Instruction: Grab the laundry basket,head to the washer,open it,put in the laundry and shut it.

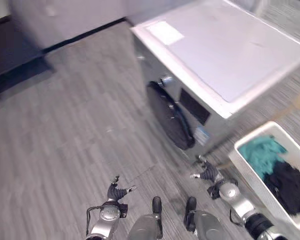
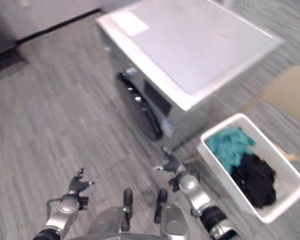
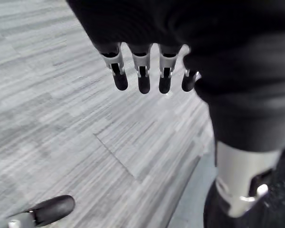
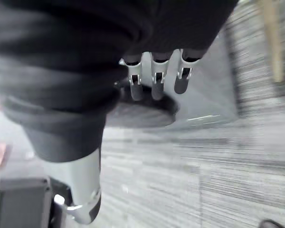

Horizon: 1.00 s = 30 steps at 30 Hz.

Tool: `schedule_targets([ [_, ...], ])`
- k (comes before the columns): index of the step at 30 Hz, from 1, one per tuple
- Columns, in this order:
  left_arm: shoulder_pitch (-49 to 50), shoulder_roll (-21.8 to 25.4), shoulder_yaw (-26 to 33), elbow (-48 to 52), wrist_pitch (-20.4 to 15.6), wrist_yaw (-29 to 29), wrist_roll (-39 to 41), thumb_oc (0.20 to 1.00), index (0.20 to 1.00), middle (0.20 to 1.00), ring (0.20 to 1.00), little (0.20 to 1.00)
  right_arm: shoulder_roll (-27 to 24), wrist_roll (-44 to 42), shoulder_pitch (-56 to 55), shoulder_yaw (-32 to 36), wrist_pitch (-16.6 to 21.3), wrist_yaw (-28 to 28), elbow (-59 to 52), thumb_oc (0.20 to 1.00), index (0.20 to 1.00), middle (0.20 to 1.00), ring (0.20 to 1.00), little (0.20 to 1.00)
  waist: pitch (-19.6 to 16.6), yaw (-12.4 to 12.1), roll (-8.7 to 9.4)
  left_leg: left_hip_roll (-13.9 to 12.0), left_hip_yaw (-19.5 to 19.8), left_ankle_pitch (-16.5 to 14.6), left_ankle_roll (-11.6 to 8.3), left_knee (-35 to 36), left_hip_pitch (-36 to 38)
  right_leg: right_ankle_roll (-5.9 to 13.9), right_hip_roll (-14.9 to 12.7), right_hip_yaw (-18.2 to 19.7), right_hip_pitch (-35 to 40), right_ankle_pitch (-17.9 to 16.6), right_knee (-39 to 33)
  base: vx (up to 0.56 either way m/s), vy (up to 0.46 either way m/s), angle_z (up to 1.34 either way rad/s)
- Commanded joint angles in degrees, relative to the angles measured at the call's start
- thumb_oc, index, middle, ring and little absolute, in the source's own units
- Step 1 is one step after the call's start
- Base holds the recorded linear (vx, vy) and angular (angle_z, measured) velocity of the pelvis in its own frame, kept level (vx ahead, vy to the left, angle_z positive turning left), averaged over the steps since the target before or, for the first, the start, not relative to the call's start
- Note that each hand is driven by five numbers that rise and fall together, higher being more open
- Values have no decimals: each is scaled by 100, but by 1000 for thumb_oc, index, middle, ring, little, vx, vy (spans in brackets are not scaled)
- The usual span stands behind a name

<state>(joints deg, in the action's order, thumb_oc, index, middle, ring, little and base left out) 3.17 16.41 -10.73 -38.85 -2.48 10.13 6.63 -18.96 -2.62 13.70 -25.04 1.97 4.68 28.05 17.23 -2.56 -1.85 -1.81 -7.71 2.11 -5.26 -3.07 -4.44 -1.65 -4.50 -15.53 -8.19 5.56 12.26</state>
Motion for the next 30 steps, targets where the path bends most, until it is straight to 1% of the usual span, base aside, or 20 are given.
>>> schedule_targets([
  [1, 79, 165, 90, -211, -38, -1, 170, 1000, 1000, 1000, 1000, 1000, 65, -180, 109, 55, 197, 51, -177, 1000, 1000, 1000, 1000, 1000, -107, 104, 212, -111, -242, -627, 4, -1136, -535, 603, -164, 72, 443, -181, -1142, 53, 61, -8],
  [3, 163, 192, 120, -225, -31, 10, 150, 1000, 1000, 1000, 1000, 1000, 56, -220, 179, 106, 204, 132, -189, 1000, 1000, 1000, 1000, 1000, -154, 65, 234, -285, -180, -540, 10, -885, -569, 654, -203, 75, 466, -193, -1208, 92, 92, -9],
  [5, 237, 219, 112, -199, -3, 39, 115, 1000, 1000, 1000, 1000, 1000, 18, -293, 195, 277, 207, 257, -177, 1000, 1000, 1000, 1000, 1000, -185, 37, 218, -454, -117, -343, -15, -589, -639, 710, -248, 39, 454, -176, -1212, 111, 133, 3],
  [7, 248, 236, 139, -208, -4, -15, 142, 1000, 1000, 1000, 1000, 1000, -59, -276, 245, 474, 200, 364, -186, 1000, 1000, 1000, 1000, 1000, -231, 33, 132, -499, -45, -259, -18, -256, -526, 727, -246, 16, 451, -105, -1179, 127, 145, -3],
  [9, 227, 246, 131, -219, 1, -11, 123, 1000, 1000, 1000, 1000, 1000, -80, -228, 245, 557, 179, 430, -210, 1000, 1000, 1000, 1000, 1000, -245, 55, 99, -475, -43, -243, -17, -185, -504, 733, -265, -2, 444, -97, -1152, 90, 151, 13],
  [11, 184, 314, 90, -196, -14, -8, 91, 1000, 1000, 1000, 1000, 1000, -110, -213, 406, 794, 154, 663, -214, 1000, 1000, 1000, 1000, 1000, -196, 59, 40, -295, 2, -288, 73, -187, -530, 748, -398, 114, 232, -120, -928, 80, 250, 8],
  [12, 144, 341, 76, -179, -34, -2, 78, 1000, 1000, 1000, 1000, 1000, -83, -261, 482, 859, 168, 732, -172, 1000, 1000, 1000, 1000, 1000, -171, 45, 32, -242, -25, -306, 107, -205, -556, 756, -438, 155, 161, -140, -878, 32, 129, -19],
  [13, 142, 342, 76, -180, -34, -2, 79, 1000, 1000, 1000, 1000, 1000, -83, -262, 483, 860, 169, 732, -171, 1000, 1000, 1000, 1000, 1000, -172, 42, 33, -242, -28, -307, 107, -207, -558, 756, -439, 159, 157, -139, -875, 30, 122, -28],
  [18, -86, 491, 43, -152, -130, 83, 150, 1000, 1000, 1000, 1000, 1000, 13, -477, 1098, 1006, 186, 1024, 220, 1000, 1000, 1000, 1000, 1000, 38, -101, 28, -38, -167, -422, 298, -299, -758, 856, -612, 369, -180, -328, -762, 18, 137, -12],
  [24, -201, 528, -17, -90, -211, 159, 309, 1000, 1000, 1000, 1000, 1000, 119, -870, 1642, 1091, 244, 1174, 556, 1000, 1000, 1000, 1000, 1000, 194, -241, 42, 51, -175, -445, 368, -342, -931, 903, -679, 423, -379, -461, -761, 7, 58, -10],
  [25, -231, 532, -30, -87, -219, 177, 368, 1000, 1000, 1000, 1000, 1000, 235, -966, 1789, 968, 252, 1133, 631, 1000, 1000, 1000, 1000, 1000, 257, -307, 44, 66, -143, -444, 390, -343, -979, 920, -686, 432, -424, -503, -774, 9, 36, -13],
  [26, -232, 533, -29, -87, -219, 177, 369, 1000, 1000, 1000, 1000, 1000, 235, -966, 1790, 967, 252, 1133, 632, 1000, 1000, 1000, 1000, 1000, 257, -307, 45, 66, -143, -444, 390, -343, -980, 920, -686, 432, -425, -503, -773, -3, 43, -14],
  [27, -282, 525, -37, -133, -227, 223, 435, 1000, 1000, 1000, 1000, 1000, 356, -988, 1952, 751, 276, 1031, 673, 1000, 1000, 1000, 1000, 1000, 329, -389, 65, 74, -105, -412, 403, -342, -1045, 940, -686, 414, -477, -533, -777, -8, 29, -7],
  [28, -283, 525, -36, -133, -227, 223, 435, 1000, 1000, 1000, 1000, 1000, 356, -988, 1954, 750, 277, 1031, 675, 1000, 1000, 1000, 1000, 1000, 329, -388, 65, 75, -105, -412, 403, -342, -1045, 940, -686, 414, -478, -533, -776, -7, 22, -5],
  [29, -367, 522, -46, -227, -215, 246, 481, 1000, 1000, 1000, 1000, 1000, 499, -979, 2133, 385, 285, 843, 645, 1000, 1000, 1000, 1000, 1000, 379, -494, 122, 60, -49, -371, 407, -312, -1090, 955, -692, 379, -509, -561, -791, 2, -2, -6],
  [30, -404, 529, -66, -267, -216, 264, 500, 1000, 1000, 1000, 1000, 1000, 583, -1009, 2244, 232, 274, 756, 610, 1000, 1000, 1000, 1000, 1000, 401, -532, 154, 64, -21, -357, 411, -296, -1104, 959, -691, 362, -515, -573, -796, 11, 0, -8],
])
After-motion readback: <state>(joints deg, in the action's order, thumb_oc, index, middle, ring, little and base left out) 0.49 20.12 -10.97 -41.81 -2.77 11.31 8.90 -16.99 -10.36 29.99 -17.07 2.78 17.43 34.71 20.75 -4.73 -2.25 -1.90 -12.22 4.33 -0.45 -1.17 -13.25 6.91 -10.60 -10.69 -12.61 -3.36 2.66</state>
